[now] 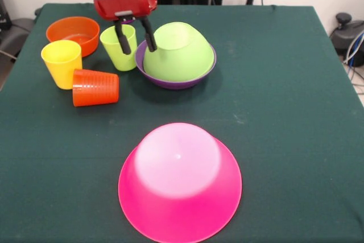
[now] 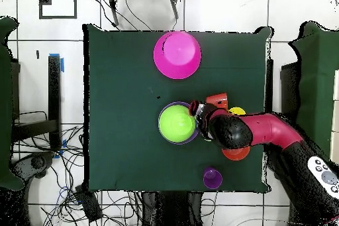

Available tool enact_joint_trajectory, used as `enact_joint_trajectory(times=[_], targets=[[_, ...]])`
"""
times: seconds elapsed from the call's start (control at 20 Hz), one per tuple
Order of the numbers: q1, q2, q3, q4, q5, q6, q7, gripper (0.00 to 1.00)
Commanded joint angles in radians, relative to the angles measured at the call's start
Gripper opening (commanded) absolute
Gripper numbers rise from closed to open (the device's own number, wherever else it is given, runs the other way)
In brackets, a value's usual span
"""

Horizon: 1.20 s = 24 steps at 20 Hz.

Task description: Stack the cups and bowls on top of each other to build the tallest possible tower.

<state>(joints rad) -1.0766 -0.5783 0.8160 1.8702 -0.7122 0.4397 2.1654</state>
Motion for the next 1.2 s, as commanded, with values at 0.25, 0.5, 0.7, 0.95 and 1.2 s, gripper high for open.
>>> enact_joint_trajectory(times=[0.25, 0.5, 0.7, 0.95, 1.2], targets=[[0.064, 0.024, -0.05, 0.006, -0.115, 0.053, -0.182, 1.0], [0.073, 0.086, -0.065, 0.008, -0.17, 0.025, -0.185, 1.0], [0.089, 0.088, -0.074, 0.01, -0.21, 0.0, -0.16, 1.0], [0.072, 0.107, -0.056, -0.009, -0.212, 0.048, -0.207, 1.0], [0.05, 0.092, -0.043, -0.029, -0.221, 0.058, -0.236, 1.0]])
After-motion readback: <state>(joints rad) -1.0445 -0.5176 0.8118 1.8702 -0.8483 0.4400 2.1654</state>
